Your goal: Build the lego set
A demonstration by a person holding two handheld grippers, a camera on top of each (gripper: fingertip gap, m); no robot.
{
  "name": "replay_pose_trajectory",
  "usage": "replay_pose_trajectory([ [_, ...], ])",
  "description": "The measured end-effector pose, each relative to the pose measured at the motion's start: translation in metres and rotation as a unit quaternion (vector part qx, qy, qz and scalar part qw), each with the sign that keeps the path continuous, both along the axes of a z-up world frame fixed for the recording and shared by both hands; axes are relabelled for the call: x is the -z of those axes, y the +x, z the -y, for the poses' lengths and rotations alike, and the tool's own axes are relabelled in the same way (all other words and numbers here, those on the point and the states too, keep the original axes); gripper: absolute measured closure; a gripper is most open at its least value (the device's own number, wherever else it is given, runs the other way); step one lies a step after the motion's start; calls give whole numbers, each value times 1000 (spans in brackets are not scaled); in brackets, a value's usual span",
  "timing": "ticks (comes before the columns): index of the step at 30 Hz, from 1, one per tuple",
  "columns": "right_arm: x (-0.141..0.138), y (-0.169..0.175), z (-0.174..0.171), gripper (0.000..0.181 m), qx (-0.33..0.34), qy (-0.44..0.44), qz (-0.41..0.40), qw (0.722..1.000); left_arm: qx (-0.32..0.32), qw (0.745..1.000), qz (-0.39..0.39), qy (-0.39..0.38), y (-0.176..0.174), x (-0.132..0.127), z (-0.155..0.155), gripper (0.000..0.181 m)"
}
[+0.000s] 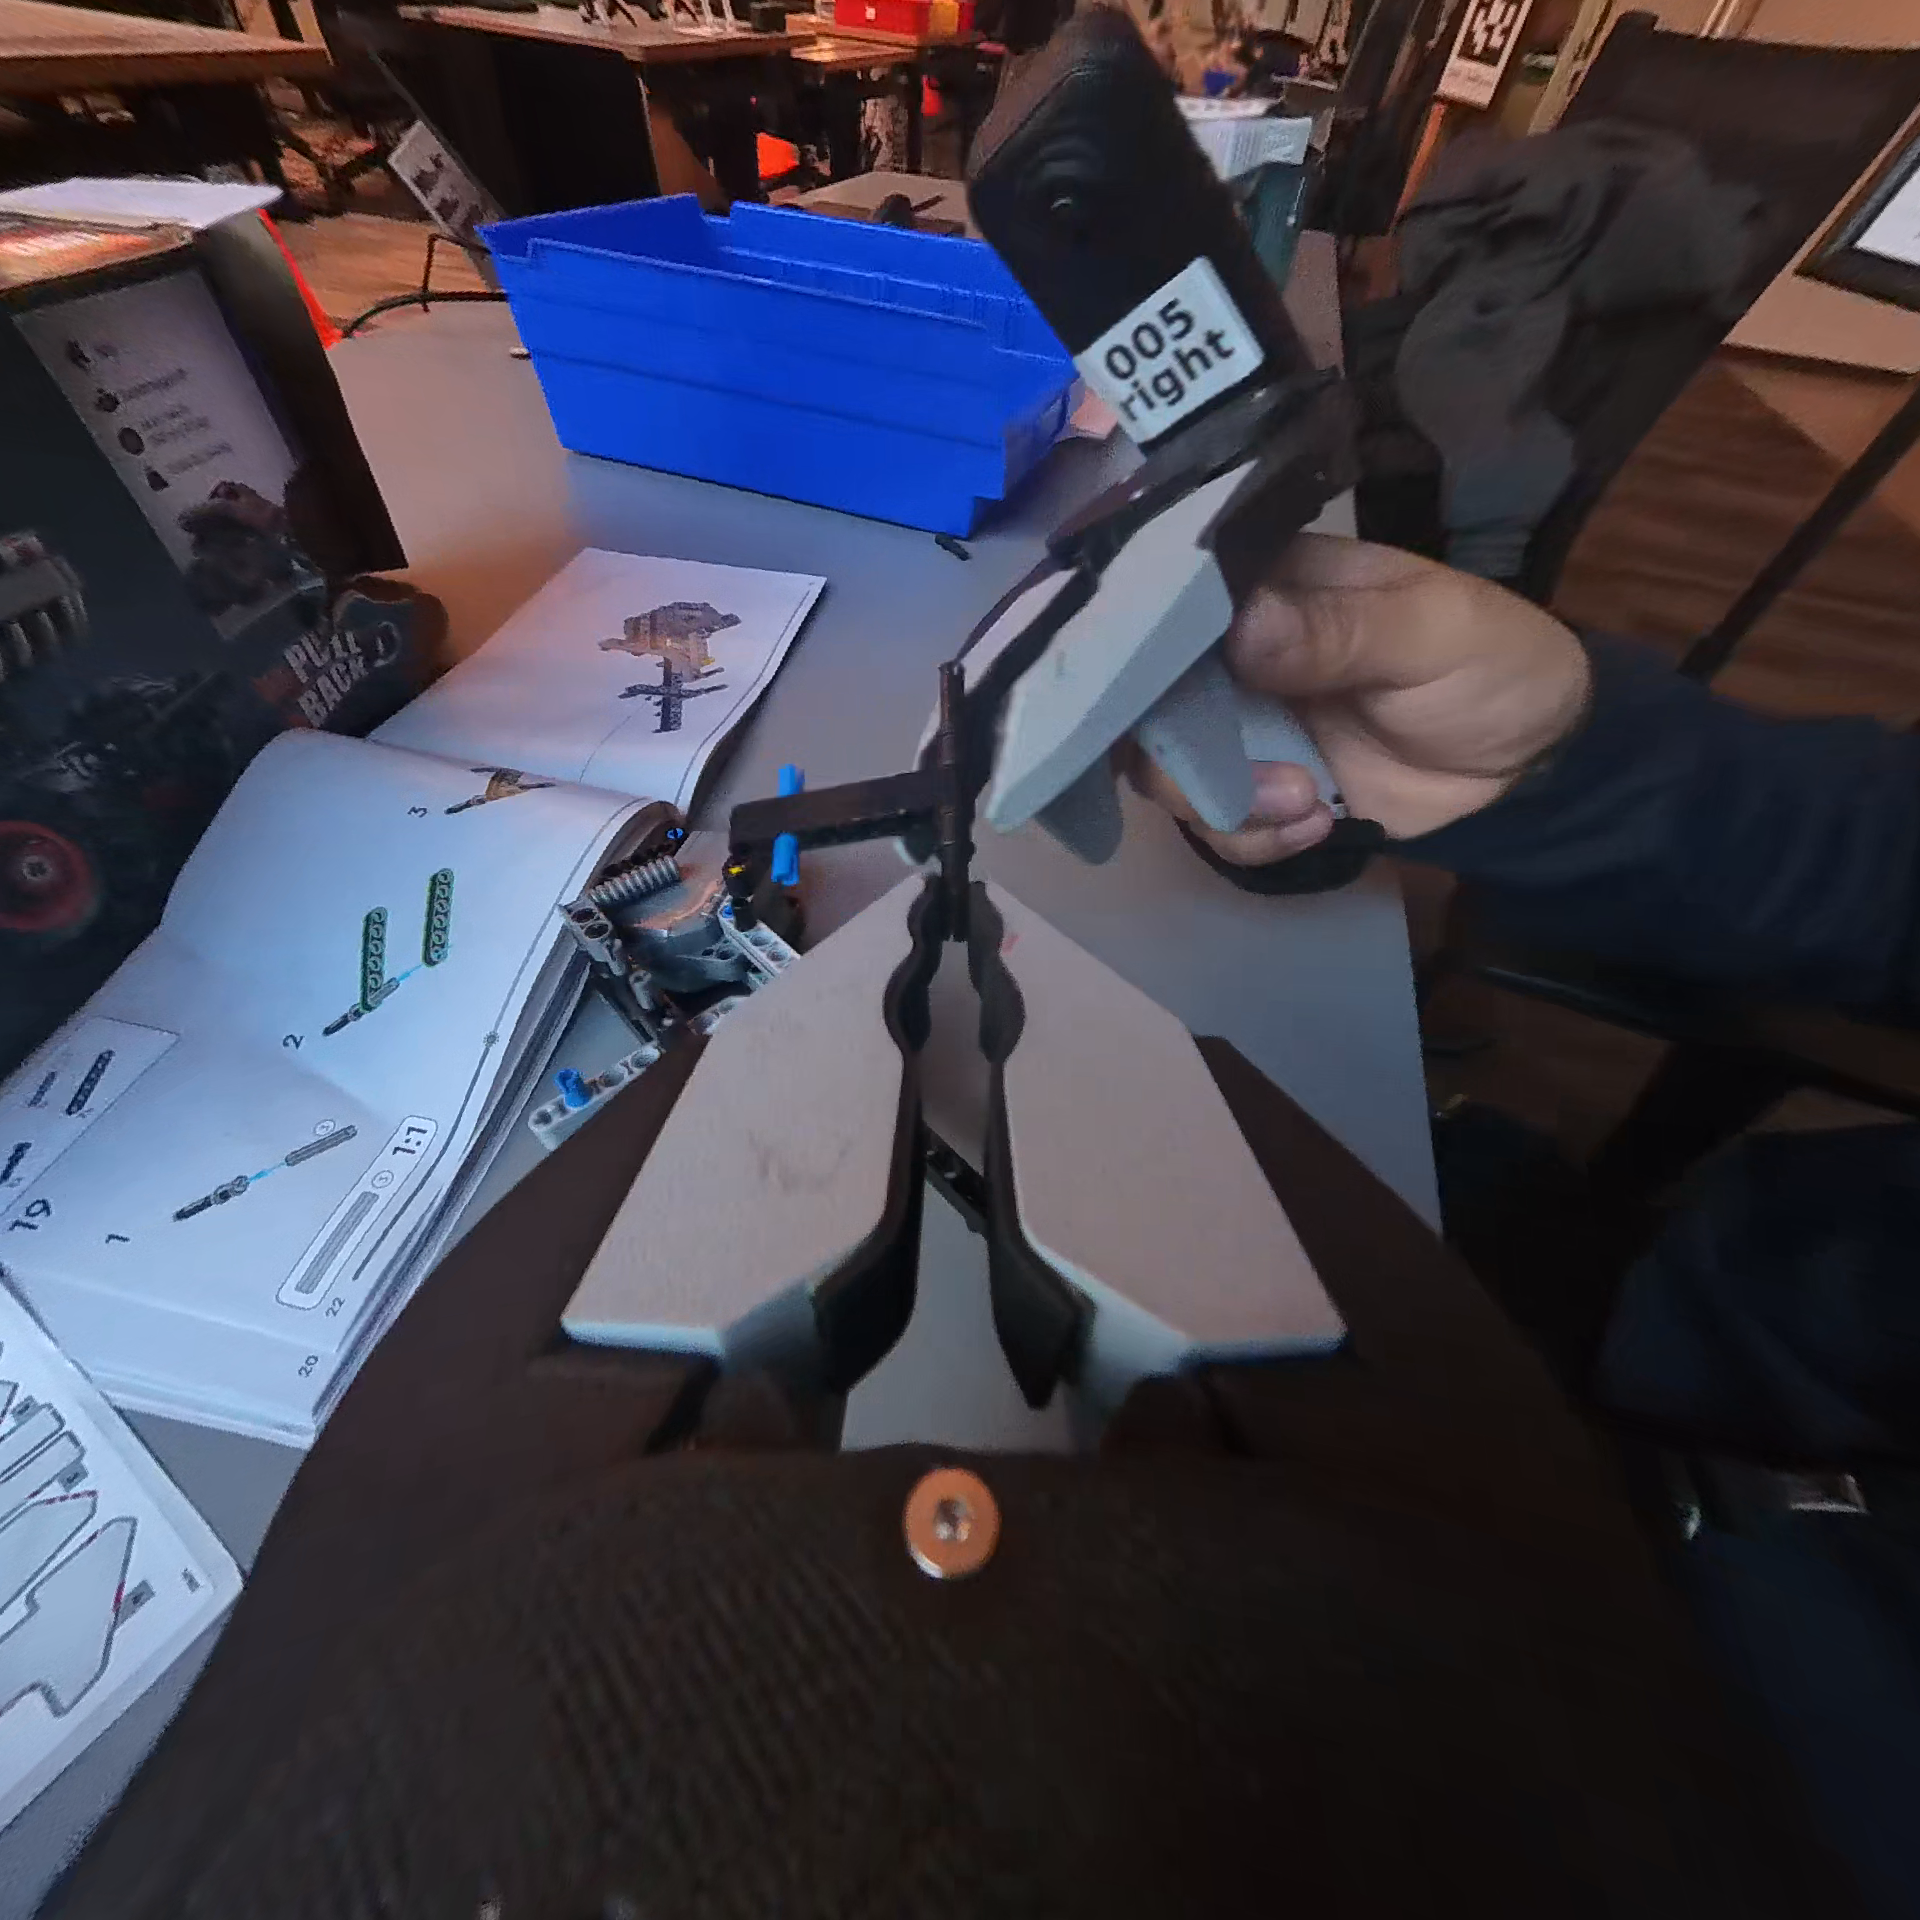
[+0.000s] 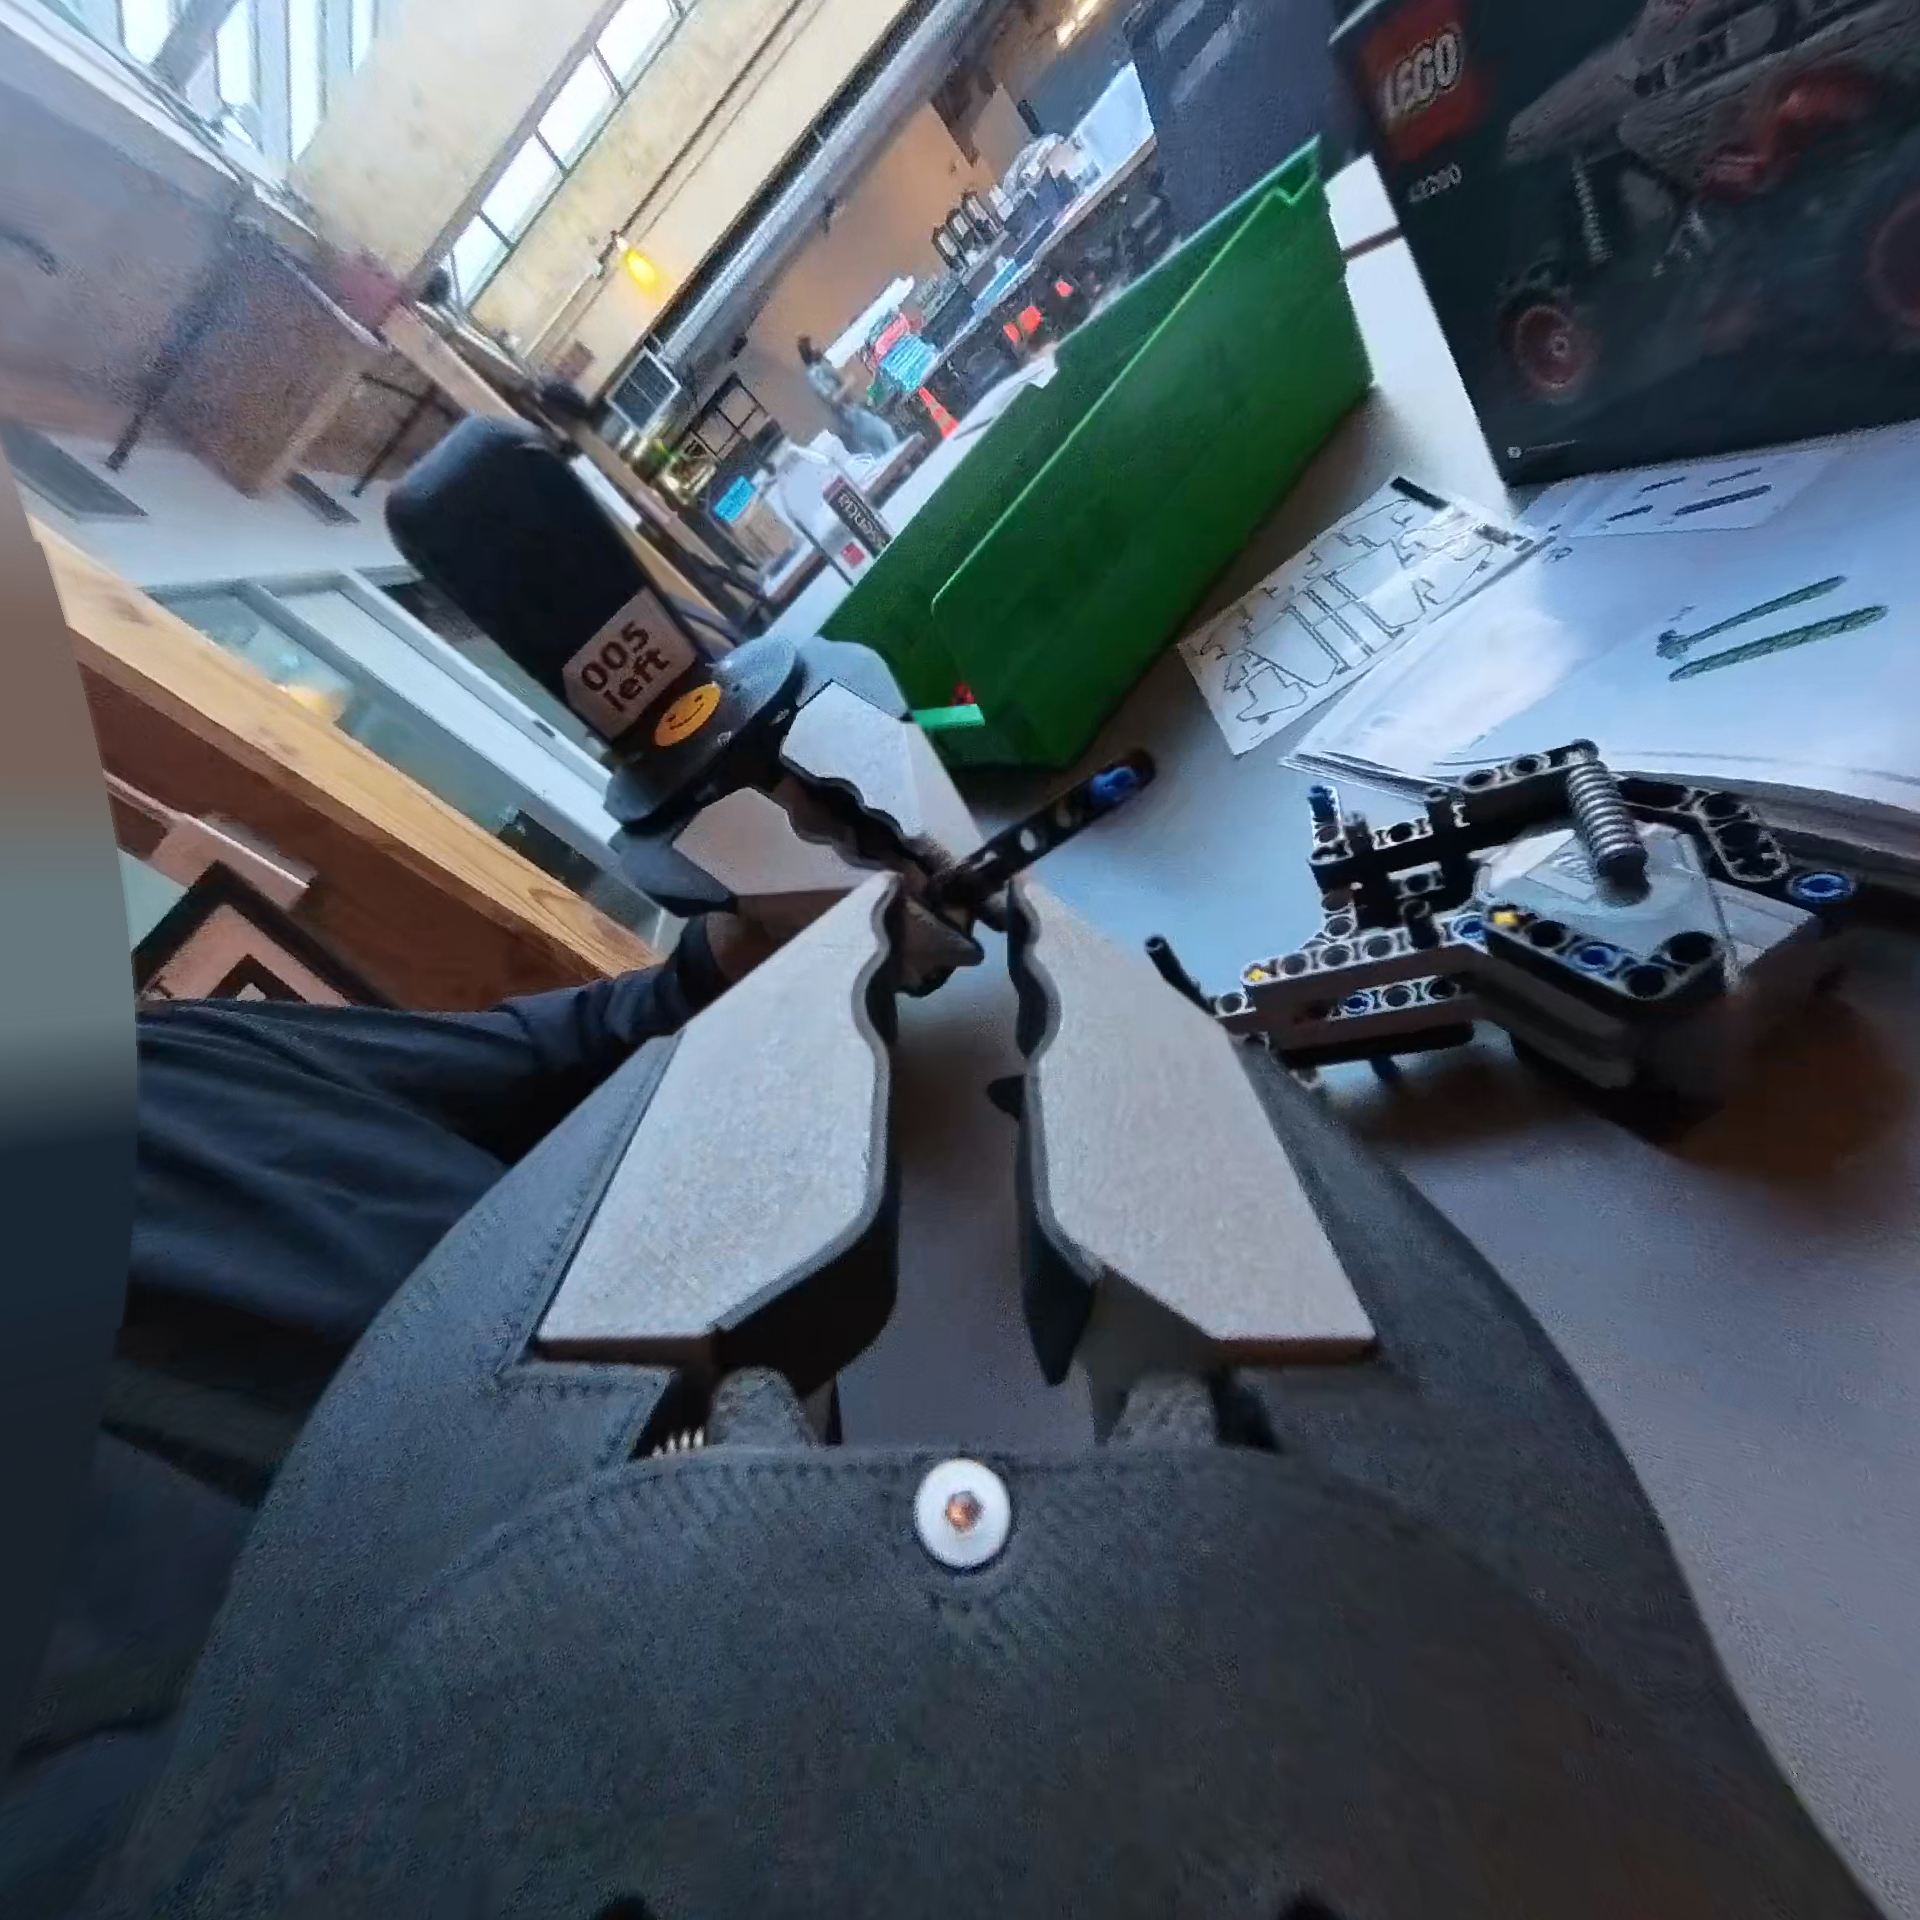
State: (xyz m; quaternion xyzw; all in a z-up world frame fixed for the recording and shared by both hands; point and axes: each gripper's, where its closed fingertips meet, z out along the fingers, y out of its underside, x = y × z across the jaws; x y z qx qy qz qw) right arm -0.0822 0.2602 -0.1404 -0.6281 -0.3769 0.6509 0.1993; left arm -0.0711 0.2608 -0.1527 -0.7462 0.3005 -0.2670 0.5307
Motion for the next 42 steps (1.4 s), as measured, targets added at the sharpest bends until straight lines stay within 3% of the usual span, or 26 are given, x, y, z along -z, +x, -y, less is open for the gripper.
replay_pose_trajectory([
  [4, -2, -7, 8, 172, -17, -14, -12, 1000, -4, 999, -38, 25, 6, 5, 5, 179],
  [9, 0, -9, 10, 177, -14, 64, 21, 998, -24, 997, -68, 42, 4, 8, 5, 179],
  [16, 6, -12, 19, 177, -69, 220, 96, 968, 20, 1000, -7, 9, -16, -3, 17, 168],
  [20, 16, -15, 21, 176, -96, 261, 134, 951, 68, 994, 58, -55, -26, -15, 17, 158],
  [25, 18, -22, 23, 176, -119, 261, 144, 947, 140, 972, 131, -134, -23, -12, 17, 175],
  [28, 18, -23, 22, 176, -110, 264, 138, 948, 158, 961, 162, -158, -25, -12, 17, 176],
  [36, 38, -17, 15, 176, -85, 265, 143, 950, 162, 958, 156, -178, -25, 7, 11, 176],
  [39, 51, -15, 9, 177, -78, 277, 173, 942, 136, 963, 120, -202, -27, 23, 6, 173],
  [42, 56, -16, 7, 176, -67, 291, 184, 936, 99, 967, 88, -216, -37, 33, 5, 155],
])
